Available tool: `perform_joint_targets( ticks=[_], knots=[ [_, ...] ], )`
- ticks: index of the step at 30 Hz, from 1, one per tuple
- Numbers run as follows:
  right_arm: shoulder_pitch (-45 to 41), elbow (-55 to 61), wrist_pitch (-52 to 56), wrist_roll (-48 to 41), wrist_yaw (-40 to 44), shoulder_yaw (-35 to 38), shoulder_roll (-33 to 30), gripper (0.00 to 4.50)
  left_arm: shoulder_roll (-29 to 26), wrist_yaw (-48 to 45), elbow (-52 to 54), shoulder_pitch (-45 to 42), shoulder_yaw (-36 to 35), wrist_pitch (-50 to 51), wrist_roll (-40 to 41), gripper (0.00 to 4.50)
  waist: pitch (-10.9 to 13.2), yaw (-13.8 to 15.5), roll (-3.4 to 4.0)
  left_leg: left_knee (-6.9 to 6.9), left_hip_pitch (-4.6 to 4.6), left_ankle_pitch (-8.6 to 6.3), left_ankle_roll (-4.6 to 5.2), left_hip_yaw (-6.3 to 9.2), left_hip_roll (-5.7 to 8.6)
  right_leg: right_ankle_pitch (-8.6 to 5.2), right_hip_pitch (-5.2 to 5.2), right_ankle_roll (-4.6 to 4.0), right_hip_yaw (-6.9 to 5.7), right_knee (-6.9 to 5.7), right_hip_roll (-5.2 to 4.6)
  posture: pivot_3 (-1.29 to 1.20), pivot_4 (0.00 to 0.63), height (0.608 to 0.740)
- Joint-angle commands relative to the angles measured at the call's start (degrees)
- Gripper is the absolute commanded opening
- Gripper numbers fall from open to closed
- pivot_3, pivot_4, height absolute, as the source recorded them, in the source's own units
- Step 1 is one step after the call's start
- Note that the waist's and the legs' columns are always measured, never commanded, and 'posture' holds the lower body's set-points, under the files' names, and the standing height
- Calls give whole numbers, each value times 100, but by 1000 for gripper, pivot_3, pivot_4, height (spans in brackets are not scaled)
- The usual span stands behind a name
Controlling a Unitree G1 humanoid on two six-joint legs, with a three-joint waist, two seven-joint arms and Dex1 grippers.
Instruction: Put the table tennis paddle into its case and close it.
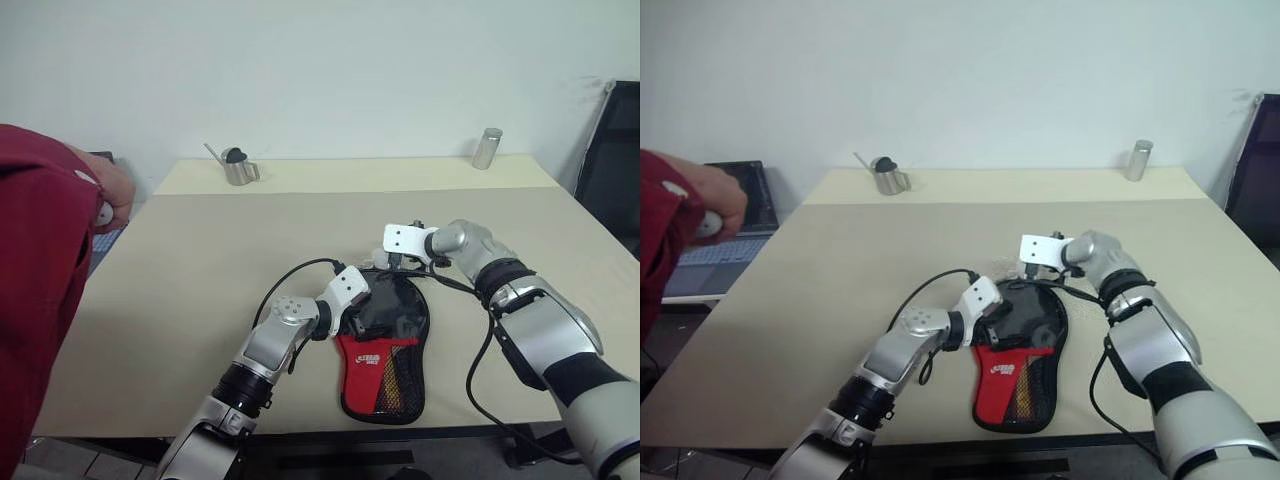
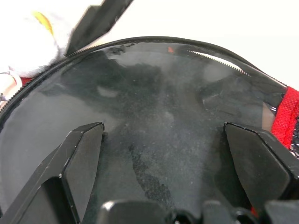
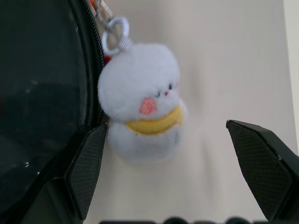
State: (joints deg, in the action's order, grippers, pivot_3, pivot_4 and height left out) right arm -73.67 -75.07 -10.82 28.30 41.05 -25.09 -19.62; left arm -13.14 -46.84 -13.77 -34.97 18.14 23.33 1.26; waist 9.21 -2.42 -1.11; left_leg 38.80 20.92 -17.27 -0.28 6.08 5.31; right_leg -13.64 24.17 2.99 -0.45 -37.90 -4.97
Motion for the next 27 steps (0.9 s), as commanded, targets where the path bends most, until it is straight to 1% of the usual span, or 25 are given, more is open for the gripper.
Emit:
perform_joint_targets(
  ticks=[1, 4, 7, 11, 14, 15, 21, 23, 25, 26, 27],
  knots=[
    [-19, 15, 19, 46, -119, 15, 40, 4500, 3, 100, 59, -39, 28, 0, -64, 4472, 0, -2, 0, 0, 0, 0, 0, -1, 0, 0, 0, 0, -1, 0, 0, 0, 150, 740],
    [21, 10, -28, 94, -352, -4, 118, 4500, 67, 132, 11, -67, 13, -16, -38, 4472, 0, -3, 0, 0, 0, 0, 0, 0, -1, 0, 0, 0, 0, 0, 0, 0, 150, 740],
    [57, -24, 7, 150, -812, -5, 206, 4500, 127, 175, -27, -101, 40, -35, -46, 4472, 0, -2, 0, 0, 0, 0, 0, 0, 0, 0, 0, 0, 1, 0, 0, 0, 150, 740],
    [131, -47, -39, 197, -942, -2, 299, 4500, 154, 183, -10, -107, 44, -32, -53, 4472, 0, -2, 0, 0, 0, 0, 0, 0, 0, 0, 1, 0, 1, 0, 0, 0, 150, 740],
    [157, -51, -50, 186, -960, 33, 336, 3863, 162, 189, -12, -119, 46, -36, -63, 4500, 0, -3, 0, 0, 0, 0, 0, -1, 0, 0, 1, 0, 1, 0, 0, 0, 150, 740],
    [168, -53, -61, 189, -952, 31, 341, 3558, 165, 193, -14, -123, 45, -35, -65, 4500, 0, -3, 0, 0, 0, 0, 0, 0, 0, 0, 1, 0, 1, 0, 0, 0, 150, 740],
    [180, -38, -95, 179, -907, 51, 327, 1316, 200, 218, -57, -135, 2, -17, -46, 4500, 1, -3, 1, 0, 0, 0, 0, 0, 0, 0, 1, 0, 0, 0, 0, 0, 150, 740],
    [178, -30, -118, 174, -905, 60, 311, 724, 231, 259, -121, -151, -5, -14, -55, 4500, 1, -3, 1, 0, 0, 0, 0, 0, 0, 0, 0, 0, 0, 0, 0, 0, 150, 740],
    [173, -17, -140, 163, -893, 73, 286, 263, 250, 288, -189, -176, 6, -30, -74, 4500, 1, 0, 1, 0, 0, 0, 0, 0, 1, 0, 0, 0, 0, 0, 0, 0, 150, 740],
    [165, -3, -159, 153, -874, 84, 257, 130, 255, 297, -218, -191, 11, -44, -78, 4500, 1, 0, 1, 0, 0, 0, 0, 0, 1, 0, 0, 0, 0, 0, 0, 0, 150, 740],
    [153, 10, -176, 147, -860, 93, 224, 93, 262, 306, -246, -206, 13, -57, -81, 4500, 1, 1, 2, 0, 0, 0, 0, 0, 1, 0, 0, 0, 0, 0, 0, 0, 150, 740]
  ],
)
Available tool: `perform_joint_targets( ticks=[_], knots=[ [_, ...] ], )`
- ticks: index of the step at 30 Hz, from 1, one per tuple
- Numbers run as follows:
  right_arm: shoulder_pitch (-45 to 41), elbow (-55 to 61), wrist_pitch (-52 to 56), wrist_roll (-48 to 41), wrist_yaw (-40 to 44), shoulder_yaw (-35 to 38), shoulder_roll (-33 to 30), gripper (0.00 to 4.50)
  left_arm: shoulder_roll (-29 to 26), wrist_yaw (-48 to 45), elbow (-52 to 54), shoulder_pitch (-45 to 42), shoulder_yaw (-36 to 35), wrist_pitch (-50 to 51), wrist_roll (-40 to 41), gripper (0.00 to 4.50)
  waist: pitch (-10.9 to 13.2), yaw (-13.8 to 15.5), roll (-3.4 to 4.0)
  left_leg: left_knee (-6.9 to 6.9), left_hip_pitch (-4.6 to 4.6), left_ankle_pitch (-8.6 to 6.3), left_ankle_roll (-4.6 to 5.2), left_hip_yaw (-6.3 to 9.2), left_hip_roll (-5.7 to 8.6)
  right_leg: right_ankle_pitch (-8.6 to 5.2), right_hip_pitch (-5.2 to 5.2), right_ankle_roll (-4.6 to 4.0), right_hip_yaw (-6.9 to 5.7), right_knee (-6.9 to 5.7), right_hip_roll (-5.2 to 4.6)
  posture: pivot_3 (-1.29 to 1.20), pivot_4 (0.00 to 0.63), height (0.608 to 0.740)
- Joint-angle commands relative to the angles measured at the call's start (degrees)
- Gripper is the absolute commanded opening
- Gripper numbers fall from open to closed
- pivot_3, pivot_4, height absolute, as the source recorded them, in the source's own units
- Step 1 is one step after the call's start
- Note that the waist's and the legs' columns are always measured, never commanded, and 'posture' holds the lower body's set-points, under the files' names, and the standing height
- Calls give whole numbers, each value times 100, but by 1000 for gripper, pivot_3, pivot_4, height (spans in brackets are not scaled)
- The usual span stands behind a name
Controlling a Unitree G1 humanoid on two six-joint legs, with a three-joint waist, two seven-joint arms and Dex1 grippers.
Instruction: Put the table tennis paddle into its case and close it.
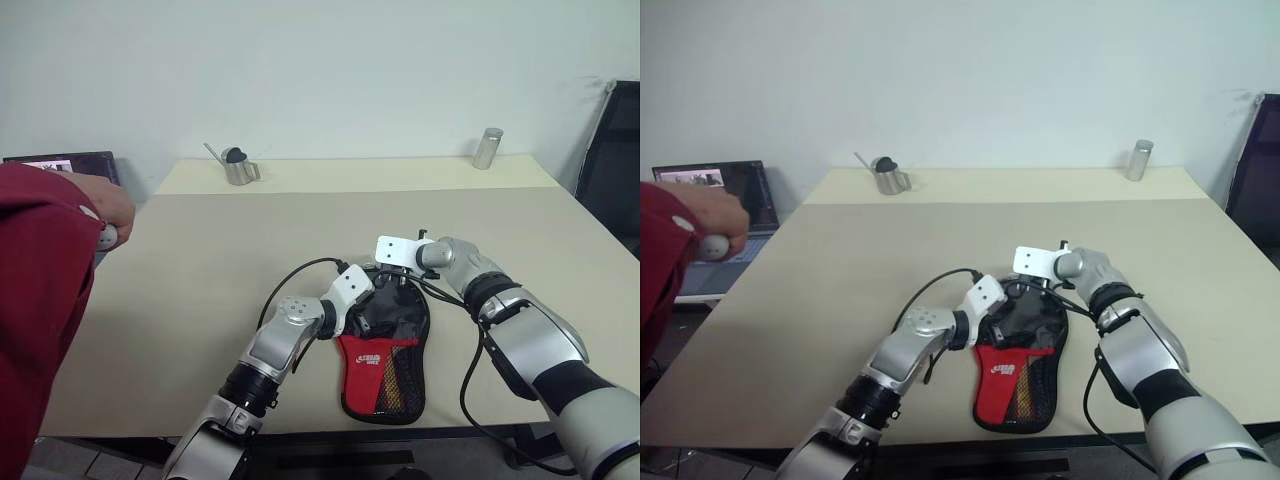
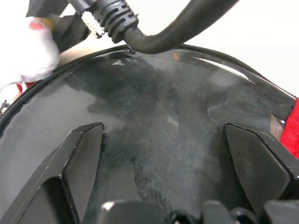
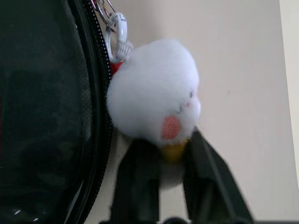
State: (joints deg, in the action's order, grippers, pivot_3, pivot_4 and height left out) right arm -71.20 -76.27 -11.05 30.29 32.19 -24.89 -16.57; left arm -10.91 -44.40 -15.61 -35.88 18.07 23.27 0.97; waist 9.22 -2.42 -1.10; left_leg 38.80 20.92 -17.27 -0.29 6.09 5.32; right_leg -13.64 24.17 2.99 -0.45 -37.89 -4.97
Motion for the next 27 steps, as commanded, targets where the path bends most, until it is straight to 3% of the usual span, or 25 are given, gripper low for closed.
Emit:
perform_joint_targets(
  ticks=[1, 10, 27],
  knots=[
    [-102, 138, -164, -56, 35, 80, -103, 80, 44, 68, -81, -125, 20, -60, -52, 4500, 0, 1, 0, 0, 0, 0, 0, 0, 0, 0, 0, 0, 0, 0, 0, 0, 150, 740],
    [-264, 198, 42, -161, -79, 295, -482, 64, 157, 262, -459, -252, 33, -208, -148, 4500, 0, 22, 0, 0, 0, 0, 0, 1, 1, 0, -1, 0, -1, 1, 0, 0, 150, 740],
    [31, 168, 810, 217, -370, -7, -1095, 63, 345, 281, -990, -454, 27, -472, -157, 4500, 1, 86, 1, 1, 4, 0, 0, 3, 5, 0, -4, 0, -3, 6, -3, 0, 150, 740]
  ],
)
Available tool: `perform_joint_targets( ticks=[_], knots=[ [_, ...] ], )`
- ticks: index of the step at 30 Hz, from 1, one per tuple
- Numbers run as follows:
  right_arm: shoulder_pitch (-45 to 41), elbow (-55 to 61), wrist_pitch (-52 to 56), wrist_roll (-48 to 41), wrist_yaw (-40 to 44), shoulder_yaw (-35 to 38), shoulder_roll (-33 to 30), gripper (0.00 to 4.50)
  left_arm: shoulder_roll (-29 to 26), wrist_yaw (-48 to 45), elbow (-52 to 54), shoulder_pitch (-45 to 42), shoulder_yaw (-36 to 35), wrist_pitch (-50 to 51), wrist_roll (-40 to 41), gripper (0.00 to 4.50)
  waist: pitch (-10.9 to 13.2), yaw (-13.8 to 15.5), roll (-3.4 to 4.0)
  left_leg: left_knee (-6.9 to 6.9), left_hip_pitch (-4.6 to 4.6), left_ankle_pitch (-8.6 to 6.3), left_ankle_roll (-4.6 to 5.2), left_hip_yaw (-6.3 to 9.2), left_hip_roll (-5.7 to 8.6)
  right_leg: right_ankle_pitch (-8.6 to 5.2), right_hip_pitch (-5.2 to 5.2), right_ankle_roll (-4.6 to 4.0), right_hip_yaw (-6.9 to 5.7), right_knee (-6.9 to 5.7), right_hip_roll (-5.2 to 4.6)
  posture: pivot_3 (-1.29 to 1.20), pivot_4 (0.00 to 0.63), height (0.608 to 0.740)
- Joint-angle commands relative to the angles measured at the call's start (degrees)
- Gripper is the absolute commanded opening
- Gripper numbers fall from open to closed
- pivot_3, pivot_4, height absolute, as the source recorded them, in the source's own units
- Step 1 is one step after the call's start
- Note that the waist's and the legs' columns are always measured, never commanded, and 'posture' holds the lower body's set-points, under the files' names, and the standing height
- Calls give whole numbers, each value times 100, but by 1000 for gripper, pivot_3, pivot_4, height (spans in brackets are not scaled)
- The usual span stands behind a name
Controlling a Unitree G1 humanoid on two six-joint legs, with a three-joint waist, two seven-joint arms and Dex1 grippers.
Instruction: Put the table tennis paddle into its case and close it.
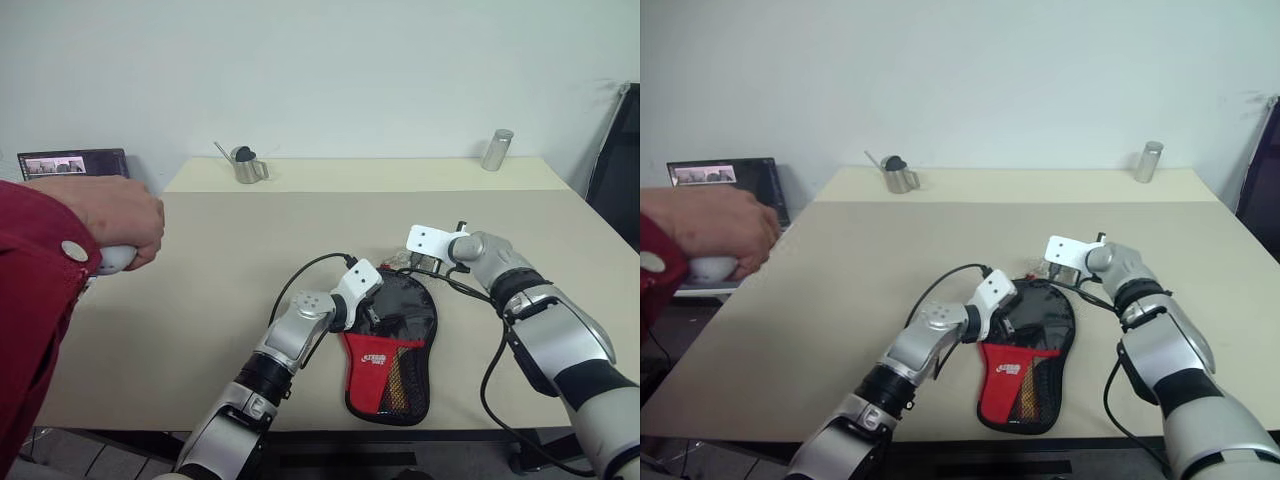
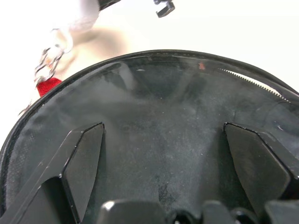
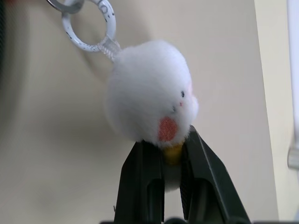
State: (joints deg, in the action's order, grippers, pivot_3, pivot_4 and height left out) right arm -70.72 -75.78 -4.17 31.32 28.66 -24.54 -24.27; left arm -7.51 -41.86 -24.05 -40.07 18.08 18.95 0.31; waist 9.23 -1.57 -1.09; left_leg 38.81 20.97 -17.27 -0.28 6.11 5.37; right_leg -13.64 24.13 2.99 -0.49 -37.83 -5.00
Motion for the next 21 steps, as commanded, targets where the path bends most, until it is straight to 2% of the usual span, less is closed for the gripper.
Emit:
perform_joint_targets(
  ticks=[1, 5, 9, 14, 21],
  knots=[
    [5, 144, 91, 136, 69, -72, -405, 63, 11, 19, -176, -53, 26, -61, -91, 4500, 0, 1, 0, 0, 0, 0, 0, 0, 0, 0, 0, 0, 0, 0, 0, 0, 150, 740],
    [112, 323, -60, 152, 524, -104, -704, 62, 45, 15, -315, -132, 22, -136, -93, 4500, 0, 2, 0, 0, 0, 0, 0, -1, 0, 0, -1, 0, -1, 1, 0, 0, 150, 740],
    [453, 917, -364, 93, 1475, -170, -1152, 62, 72, 19, -496, -231, 3, -229, -102, 4500, 0, 15, 0, 0, 0, 0, 0, 0, 0, 0, -4, 1, -4, 5, 0, 0, 150, 740],
    [1207, 2385, -376, -125, 2515, -56, -1697, 61, 100, 21, -713, -361, -21, -342, -103, 4500, 0, 32, 0, 0, 3, 0, 0, 5, 0, -1, -9, 3, -10, 13, 0, 0, 150, 740],
    [2178, 4172, 174, -321, 3270, 133, -2327, 61, 179, -2, -940, -481, -5, -470, -123, 4500, 0, 156, 0, 0, 6, -1, 0, 8, -1, -2, -9, 5, -14, 18, -1, 0, 150, 740]
  ],
)
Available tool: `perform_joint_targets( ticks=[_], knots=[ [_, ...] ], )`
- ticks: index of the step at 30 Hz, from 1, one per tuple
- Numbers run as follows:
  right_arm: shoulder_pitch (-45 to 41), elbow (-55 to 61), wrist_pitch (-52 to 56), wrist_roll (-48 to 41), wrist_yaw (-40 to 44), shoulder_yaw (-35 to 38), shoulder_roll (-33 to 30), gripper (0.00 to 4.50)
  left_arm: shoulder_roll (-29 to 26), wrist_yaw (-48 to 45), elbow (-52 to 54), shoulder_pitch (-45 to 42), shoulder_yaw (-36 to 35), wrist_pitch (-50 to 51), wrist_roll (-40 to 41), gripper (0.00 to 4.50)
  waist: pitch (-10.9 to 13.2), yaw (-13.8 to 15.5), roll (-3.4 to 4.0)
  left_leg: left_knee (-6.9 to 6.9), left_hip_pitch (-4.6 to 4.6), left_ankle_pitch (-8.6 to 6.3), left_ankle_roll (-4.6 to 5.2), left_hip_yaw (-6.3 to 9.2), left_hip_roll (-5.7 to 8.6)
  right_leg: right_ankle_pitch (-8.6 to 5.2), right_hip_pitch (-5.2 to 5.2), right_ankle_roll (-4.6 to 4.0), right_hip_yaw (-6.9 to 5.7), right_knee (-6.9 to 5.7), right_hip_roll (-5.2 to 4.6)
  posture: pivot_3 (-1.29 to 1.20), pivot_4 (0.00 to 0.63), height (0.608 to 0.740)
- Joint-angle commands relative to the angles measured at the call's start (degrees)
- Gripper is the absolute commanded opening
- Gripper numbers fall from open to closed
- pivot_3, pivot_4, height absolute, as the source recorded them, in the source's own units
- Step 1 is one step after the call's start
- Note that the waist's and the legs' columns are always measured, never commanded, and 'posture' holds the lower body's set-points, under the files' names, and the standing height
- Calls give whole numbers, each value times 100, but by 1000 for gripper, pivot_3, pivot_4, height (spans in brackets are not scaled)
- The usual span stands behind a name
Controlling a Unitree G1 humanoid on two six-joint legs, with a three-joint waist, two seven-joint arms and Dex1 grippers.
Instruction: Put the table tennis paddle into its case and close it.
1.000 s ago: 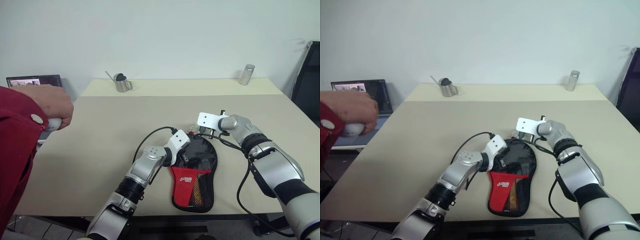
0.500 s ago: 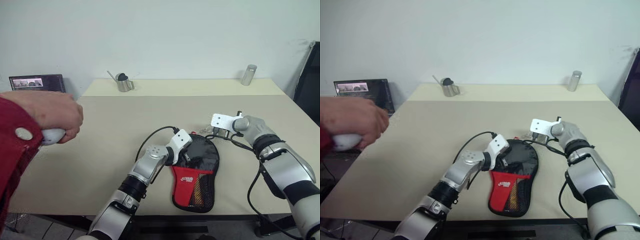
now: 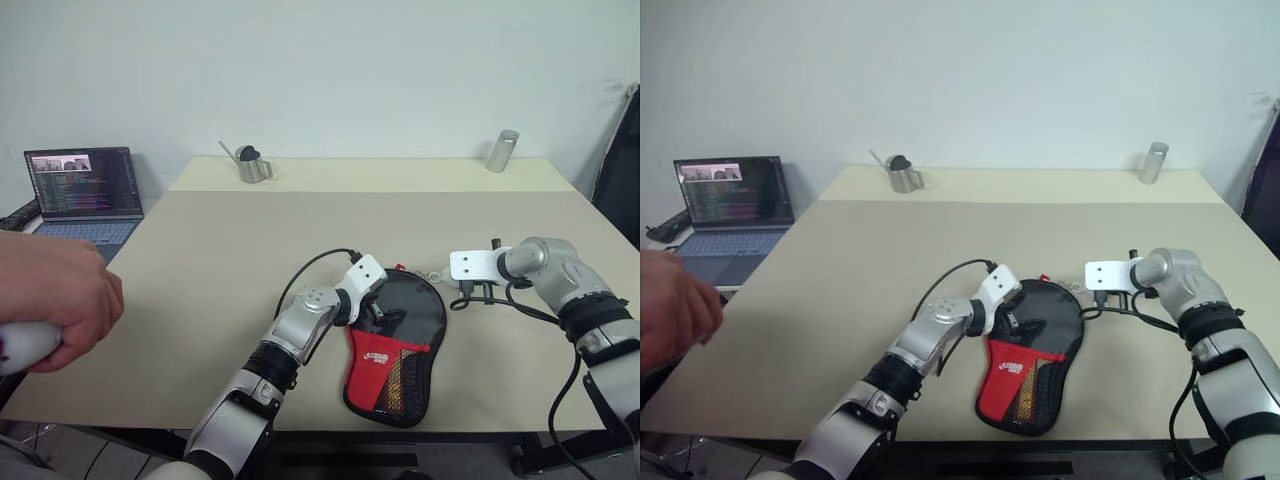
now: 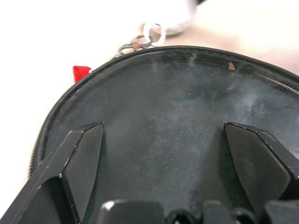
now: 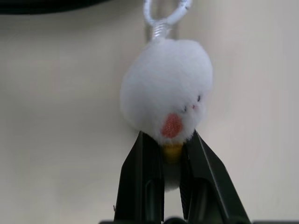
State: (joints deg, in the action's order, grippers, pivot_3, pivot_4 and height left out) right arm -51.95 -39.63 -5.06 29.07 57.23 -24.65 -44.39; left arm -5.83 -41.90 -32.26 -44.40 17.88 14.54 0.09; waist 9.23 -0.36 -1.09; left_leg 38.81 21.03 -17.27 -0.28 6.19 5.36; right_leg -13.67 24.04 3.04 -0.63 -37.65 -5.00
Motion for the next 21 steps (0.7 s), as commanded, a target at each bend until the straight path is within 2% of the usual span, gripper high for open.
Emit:
perform_joint_targets(
  ticks=[1, 5, 11, 17, 21],
  knots=[
    [404, 740, 344, -113, 479, 181, -390, 61, 20, -4, -138, -56, 20, -43, -108, 4500, 0, 49, 0, 0, 2, 0, 0, 0, 0, 0, 0, 0, -1, 2, 0, 0, 150, 740],
    [473, 822, 608, 132, 189, 212, -585, 61, 25, -42, -154, -56, 30, -67, -115, 4500, 0, 76, 0, 0, 4, 0, 0, -1, 2, 0, 0, 0, -1, 6, -1, 0, 150, 740],
    [208, 130, 695, 595, -493, 83, -675, 60, 51, -74, -235, -92, 40, -115, -133, 4500, 0, 117, -1, 0, 4, 0, 0, -2, 2, 0, 0, 0, 0, 6, -1, 0, 150, 740],
    [408, 243, 487, 565, -125, 76, -980, 60, 42, -92, -234, -92, 30, -109, -148, 4500, 1, 140, -1, 0, 6, 0, 0, -2, 2, 0, 0, 0, -1, 8, -1, 0, 150, 740],
    [832, 855, 363, 301, 575, 154, -1371, 52, 43, -91, -248, -102, 19, -113, -161, 4500, 0, 174, 0, 0, 11, 0, 0, 1, 2, 0, 0, 1, -6, 17, -1, 0, 150, 740]
  ],
)
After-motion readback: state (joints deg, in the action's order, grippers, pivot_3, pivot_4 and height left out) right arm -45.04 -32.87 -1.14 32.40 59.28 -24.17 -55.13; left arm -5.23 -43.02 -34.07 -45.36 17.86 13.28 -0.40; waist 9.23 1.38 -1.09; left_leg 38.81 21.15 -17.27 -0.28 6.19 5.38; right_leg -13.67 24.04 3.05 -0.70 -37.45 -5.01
